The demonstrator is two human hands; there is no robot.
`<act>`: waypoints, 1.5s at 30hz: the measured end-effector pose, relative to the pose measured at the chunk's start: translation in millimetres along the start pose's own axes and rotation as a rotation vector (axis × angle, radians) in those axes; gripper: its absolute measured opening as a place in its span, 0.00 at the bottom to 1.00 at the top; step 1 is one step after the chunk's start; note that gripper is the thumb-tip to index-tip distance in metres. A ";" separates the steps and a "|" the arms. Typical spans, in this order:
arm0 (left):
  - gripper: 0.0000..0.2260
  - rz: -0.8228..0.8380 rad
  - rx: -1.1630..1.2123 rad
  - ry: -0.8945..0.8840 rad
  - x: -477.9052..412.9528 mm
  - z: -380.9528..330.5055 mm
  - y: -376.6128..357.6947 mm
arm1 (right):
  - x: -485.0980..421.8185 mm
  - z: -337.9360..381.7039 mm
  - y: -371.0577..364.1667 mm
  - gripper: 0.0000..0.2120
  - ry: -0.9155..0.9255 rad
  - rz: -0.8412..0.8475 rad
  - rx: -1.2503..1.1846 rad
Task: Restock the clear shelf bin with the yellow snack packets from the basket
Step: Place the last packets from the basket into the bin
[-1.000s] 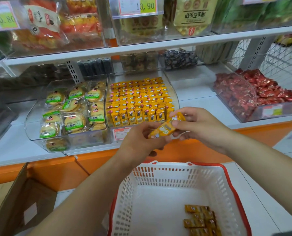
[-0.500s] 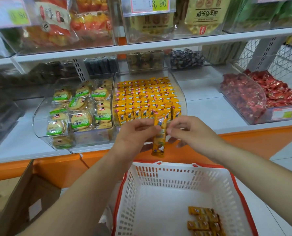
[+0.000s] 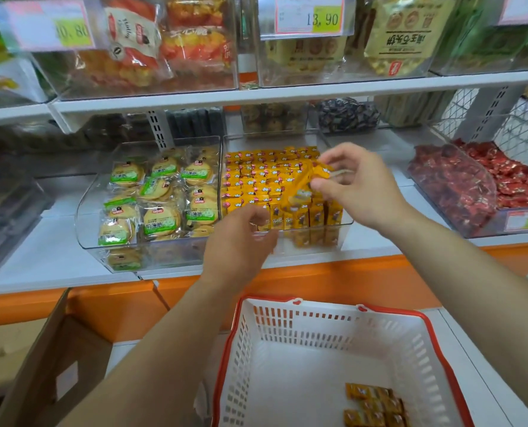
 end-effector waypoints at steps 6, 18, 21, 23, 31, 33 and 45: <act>0.19 0.046 -0.329 -0.068 -3.4 19.7 -10.1 | -43.4 -29.0 -37.1 0.13 0.020 0.121 0.279; 0.12 0.031 -0.475 -0.048 -13.1 22.6 -18.3 | -45.8 -72.7 -57.2 0.15 0.051 0.348 0.698; 0.12 0.059 -0.472 -0.038 -12.7 18.9 -15.7 | -41.5 -66.2 -54.8 0.16 0.041 0.354 0.713; 0.15 0.068 -0.431 -0.029 -10.2 12.0 -10.3 | -36.3 -53.7 -46.0 0.16 0.041 0.320 0.683; 0.11 0.156 -0.246 -0.074 33.4 -4.9 -8.9 | 47.8 -41.2 6.6 0.04 0.102 0.304 0.496; 0.12 0.331 -0.264 -0.052 50.3 1.5 -27.0 | 76.2 -67.3 14.7 0.04 0.020 0.316 0.493; 0.14 0.865 -0.371 0.224 152.0 100.9 -229.1 | 221.8 -296.3 -2.2 0.06 -0.649 0.525 0.476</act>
Point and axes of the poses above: each hand's wrist, its own x-axis away from the middle knuckle, its own y-axis out of the back of the hand, z = x × y, the point moved 3 cm from there along -x, towards the middle knuckle, and after that the axes turned 8 degrees about -x, right-handed, at the moved point
